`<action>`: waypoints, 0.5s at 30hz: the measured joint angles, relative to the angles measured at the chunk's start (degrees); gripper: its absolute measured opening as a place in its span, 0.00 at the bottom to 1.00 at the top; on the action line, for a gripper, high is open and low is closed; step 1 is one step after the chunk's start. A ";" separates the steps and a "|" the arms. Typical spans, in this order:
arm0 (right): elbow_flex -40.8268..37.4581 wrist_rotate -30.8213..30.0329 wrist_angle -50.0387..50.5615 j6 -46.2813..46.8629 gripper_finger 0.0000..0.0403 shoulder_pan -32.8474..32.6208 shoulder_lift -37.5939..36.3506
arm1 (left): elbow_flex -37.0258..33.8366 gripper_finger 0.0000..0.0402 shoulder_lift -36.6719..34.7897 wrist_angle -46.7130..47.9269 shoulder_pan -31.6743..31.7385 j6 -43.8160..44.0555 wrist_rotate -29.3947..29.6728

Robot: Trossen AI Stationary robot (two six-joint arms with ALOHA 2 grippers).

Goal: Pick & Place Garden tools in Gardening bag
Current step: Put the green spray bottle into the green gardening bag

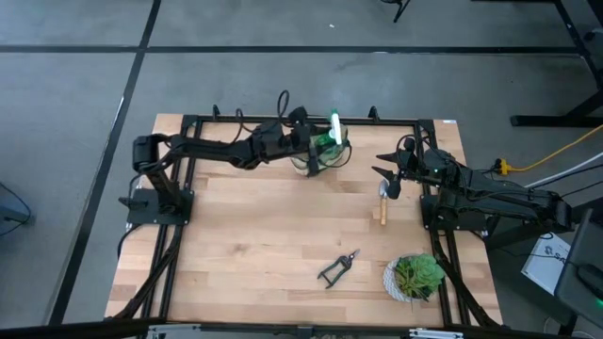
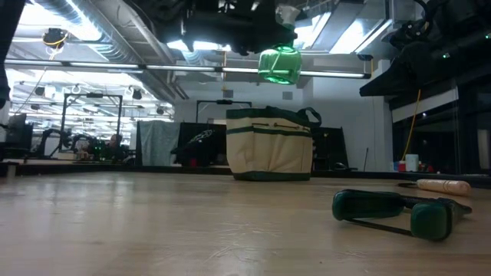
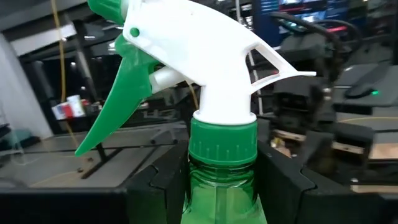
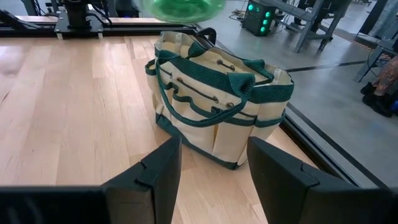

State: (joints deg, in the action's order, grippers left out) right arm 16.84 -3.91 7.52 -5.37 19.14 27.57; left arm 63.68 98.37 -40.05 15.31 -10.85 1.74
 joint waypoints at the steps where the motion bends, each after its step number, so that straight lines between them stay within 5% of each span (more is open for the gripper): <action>1: 0.00 -0.01 0.00 0.00 0.46 0.02 0.00 | 0.47 0.37 0.34 -0.12 0.21 0.01 0.46; 15: 0.00 0.01 0.01 0.00 0.46 0.02 0.00 | 1.27 0.37 1.67 -0.26 3.55 -0.97 0.74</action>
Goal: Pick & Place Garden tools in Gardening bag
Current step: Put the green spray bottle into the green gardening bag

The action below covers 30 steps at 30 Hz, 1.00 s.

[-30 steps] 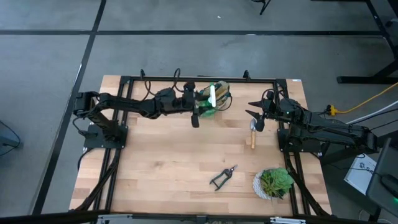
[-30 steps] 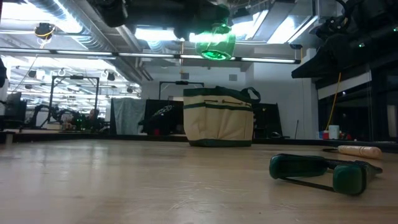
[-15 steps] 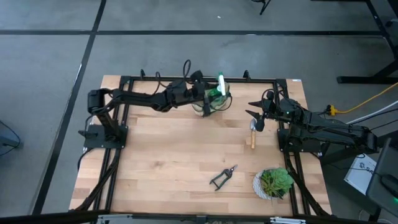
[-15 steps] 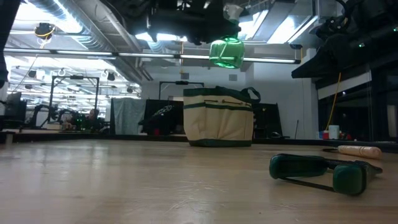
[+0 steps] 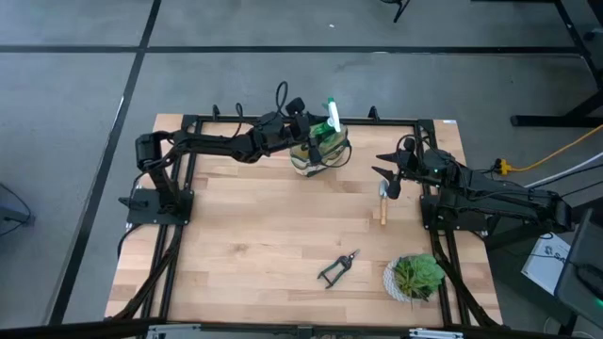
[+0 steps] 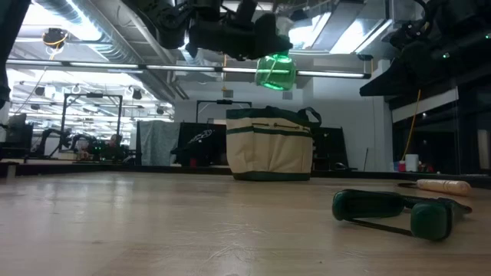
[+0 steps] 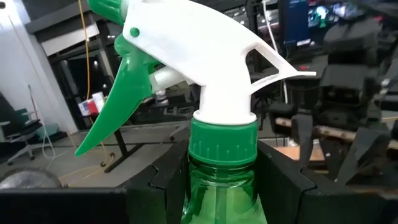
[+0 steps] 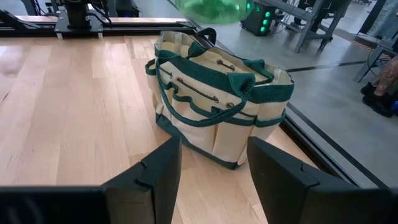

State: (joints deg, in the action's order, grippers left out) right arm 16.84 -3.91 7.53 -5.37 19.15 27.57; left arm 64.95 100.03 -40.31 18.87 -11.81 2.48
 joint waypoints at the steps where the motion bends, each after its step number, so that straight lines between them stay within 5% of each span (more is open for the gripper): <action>1: 0.00 0.00 0.00 -0.02 0.46 -0.02 0.00 | 0.00 0.37 0.34 0.30 0.17 0.00 0.00; 19: 0.00 -0.02 0.00 -0.01 0.46 0.00 0.00 | 0.00 0.37 6.40 -1.72 0.83 -2.02 -0.97; 30: 0.00 0.00 0.00 0.00 0.46 0.00 0.00 | -0.02 0.40 6.42 5.08 0.31 -3.36 -0.68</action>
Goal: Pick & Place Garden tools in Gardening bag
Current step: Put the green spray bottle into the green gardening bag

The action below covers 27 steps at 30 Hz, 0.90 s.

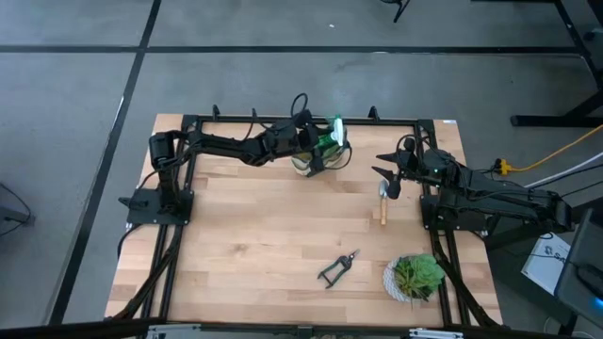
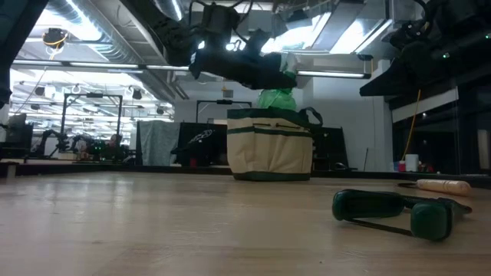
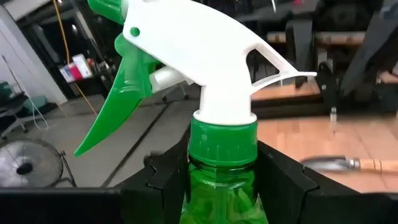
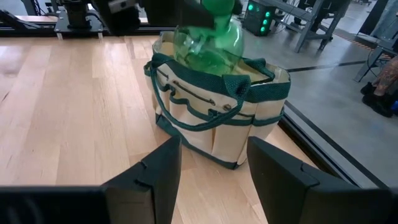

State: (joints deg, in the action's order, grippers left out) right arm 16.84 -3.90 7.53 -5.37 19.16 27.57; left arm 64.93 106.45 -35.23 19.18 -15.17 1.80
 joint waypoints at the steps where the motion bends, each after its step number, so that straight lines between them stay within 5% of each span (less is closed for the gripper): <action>1: 0.00 0.00 0.00 -0.02 0.46 -0.02 0.00 | 0.00 0.39 0.00 0.93 0.00 0.25 0.00; 14: -0.01 -0.02 0.00 -0.01 0.46 -0.01 0.00 | -0.02 0.42 0.00 6.34 0.11 9.57 0.02; 27: -0.02 -0.02 0.00 0.00 0.46 0.00 0.00 | -0.02 0.47 0.00 8.55 0.11 9.96 0.07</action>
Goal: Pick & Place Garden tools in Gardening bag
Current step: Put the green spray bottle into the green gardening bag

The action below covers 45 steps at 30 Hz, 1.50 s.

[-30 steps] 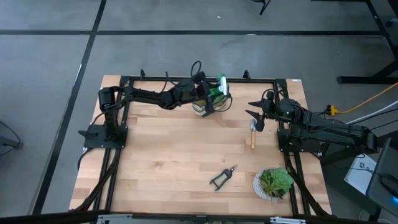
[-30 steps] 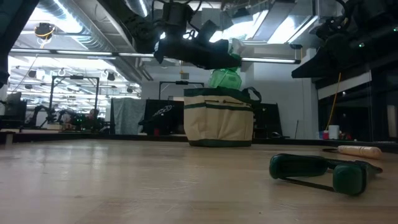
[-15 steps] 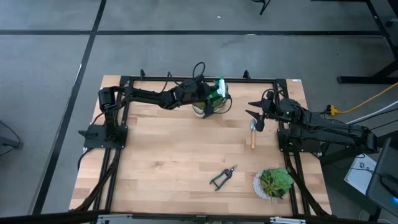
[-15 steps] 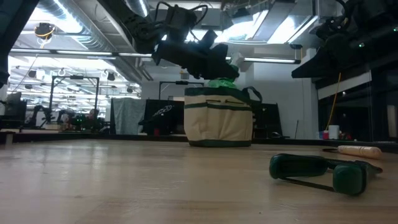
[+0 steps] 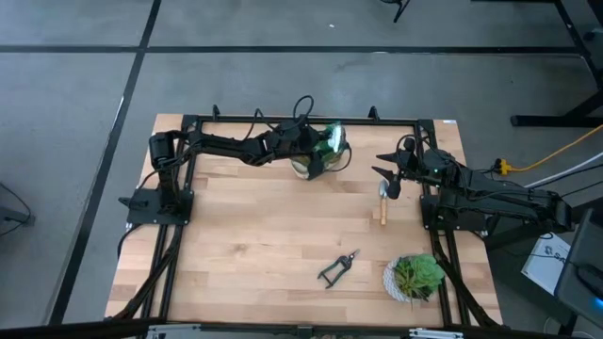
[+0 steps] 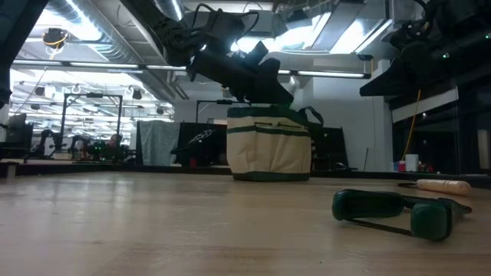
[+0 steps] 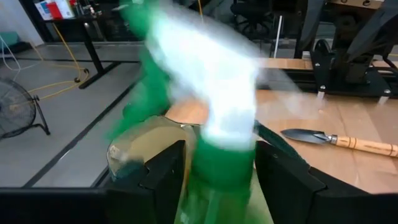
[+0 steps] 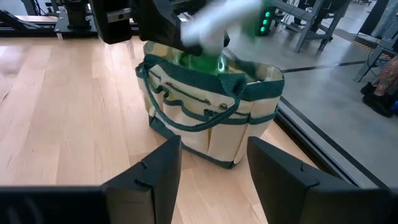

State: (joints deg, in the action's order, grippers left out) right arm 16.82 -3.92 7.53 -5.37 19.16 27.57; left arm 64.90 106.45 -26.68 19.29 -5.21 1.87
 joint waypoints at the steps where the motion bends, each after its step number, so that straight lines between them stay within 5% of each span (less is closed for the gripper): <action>1: 0.02 0.01 0.00 -0.01 0.46 0.00 0.00 | -0.02 0.47 0.00 0.00 0.00 0.13 0.00; 25: 0.02 0.01 0.00 -0.01 0.46 -0.01 0.00 | 0.06 0.66 -0.02 -0.94 0.00 7.53 4.50; 45: 0.02 0.02 0.00 0.00 0.46 -0.01 0.00 | 9.95 0.66 -0.11 16.84 -3.08 5.97 4.54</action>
State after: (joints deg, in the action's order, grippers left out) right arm 16.84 -3.90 7.53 -5.37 19.15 27.57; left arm 74.85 106.34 -9.84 16.21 0.76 6.41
